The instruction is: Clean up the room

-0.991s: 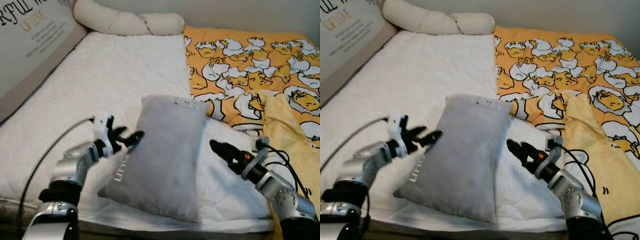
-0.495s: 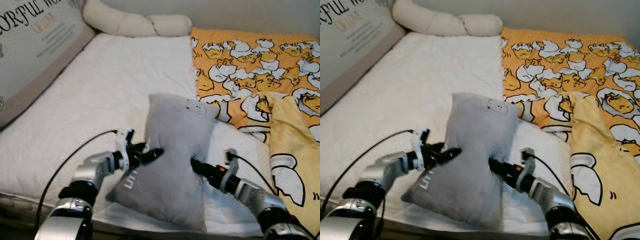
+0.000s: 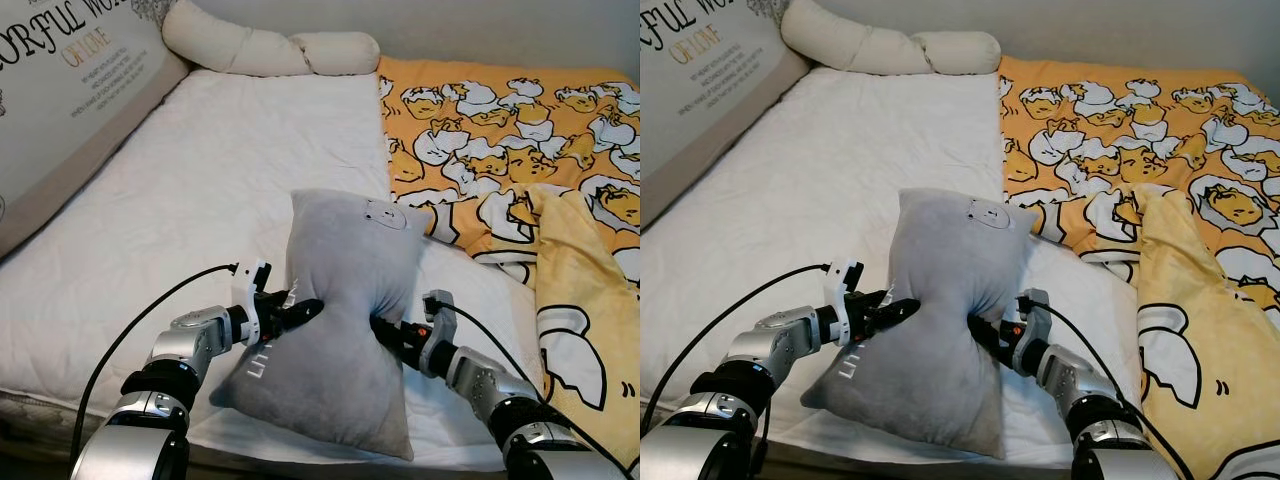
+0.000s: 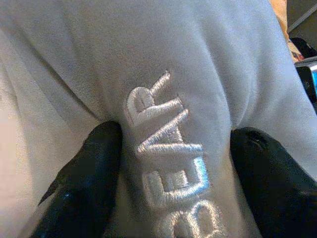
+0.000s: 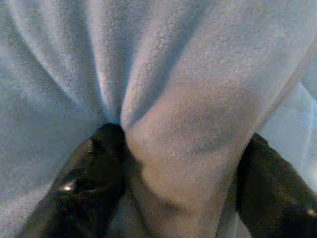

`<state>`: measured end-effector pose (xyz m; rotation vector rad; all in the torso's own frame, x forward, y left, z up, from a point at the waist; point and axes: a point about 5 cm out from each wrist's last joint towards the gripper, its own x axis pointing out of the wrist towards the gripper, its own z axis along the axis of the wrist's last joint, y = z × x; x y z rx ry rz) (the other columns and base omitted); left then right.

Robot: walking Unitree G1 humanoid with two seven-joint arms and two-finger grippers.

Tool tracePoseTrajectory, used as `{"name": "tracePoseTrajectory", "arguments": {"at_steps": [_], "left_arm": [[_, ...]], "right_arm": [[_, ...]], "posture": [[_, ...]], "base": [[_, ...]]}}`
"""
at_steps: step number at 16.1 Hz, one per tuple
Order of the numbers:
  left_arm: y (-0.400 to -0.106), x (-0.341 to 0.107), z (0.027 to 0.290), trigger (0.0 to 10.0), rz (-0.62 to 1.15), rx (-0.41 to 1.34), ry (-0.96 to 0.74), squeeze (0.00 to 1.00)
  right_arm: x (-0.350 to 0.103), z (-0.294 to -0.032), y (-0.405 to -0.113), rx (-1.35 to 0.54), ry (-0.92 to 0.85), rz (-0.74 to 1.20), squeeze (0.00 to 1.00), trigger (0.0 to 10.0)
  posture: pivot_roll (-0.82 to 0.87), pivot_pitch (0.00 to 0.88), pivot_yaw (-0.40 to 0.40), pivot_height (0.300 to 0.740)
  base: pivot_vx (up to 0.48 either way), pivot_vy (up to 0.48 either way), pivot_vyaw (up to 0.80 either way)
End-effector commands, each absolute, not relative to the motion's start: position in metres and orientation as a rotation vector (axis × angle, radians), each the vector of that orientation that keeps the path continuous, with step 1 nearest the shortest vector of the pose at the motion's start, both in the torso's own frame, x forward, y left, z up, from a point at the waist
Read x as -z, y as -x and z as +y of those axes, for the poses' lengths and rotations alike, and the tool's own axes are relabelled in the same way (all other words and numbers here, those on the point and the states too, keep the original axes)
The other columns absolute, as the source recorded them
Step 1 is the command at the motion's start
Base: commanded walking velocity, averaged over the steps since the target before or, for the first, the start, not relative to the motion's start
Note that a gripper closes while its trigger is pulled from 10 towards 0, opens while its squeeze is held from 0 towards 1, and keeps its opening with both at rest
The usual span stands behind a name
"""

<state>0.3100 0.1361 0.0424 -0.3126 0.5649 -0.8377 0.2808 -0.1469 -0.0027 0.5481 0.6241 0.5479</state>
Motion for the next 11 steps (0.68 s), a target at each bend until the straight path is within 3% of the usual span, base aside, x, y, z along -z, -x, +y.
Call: {"name": "tracePoseTrajectory", "arguments": {"at_steps": [1,11], "left_arm": [[-0.305,-0.034,0.131,0.0,0.618,0.850,0.286,0.00],[-0.311,-0.038,0.134,0.0,0.617,0.834,0.285,0.00]], "right_arm": [[-0.001,-0.138,-0.286,-0.568,-0.545,0.616,0.00,0.0],[-0.011,-0.127,-0.297,-0.590,-0.502,0.557,0.00,0.0]], "posture": [[0.03,0.000,0.037,0.740],[0.03,0.000,0.050,0.740]], "base": [[0.000,0.000,0.00],[0.000,0.000,0.00]]}}
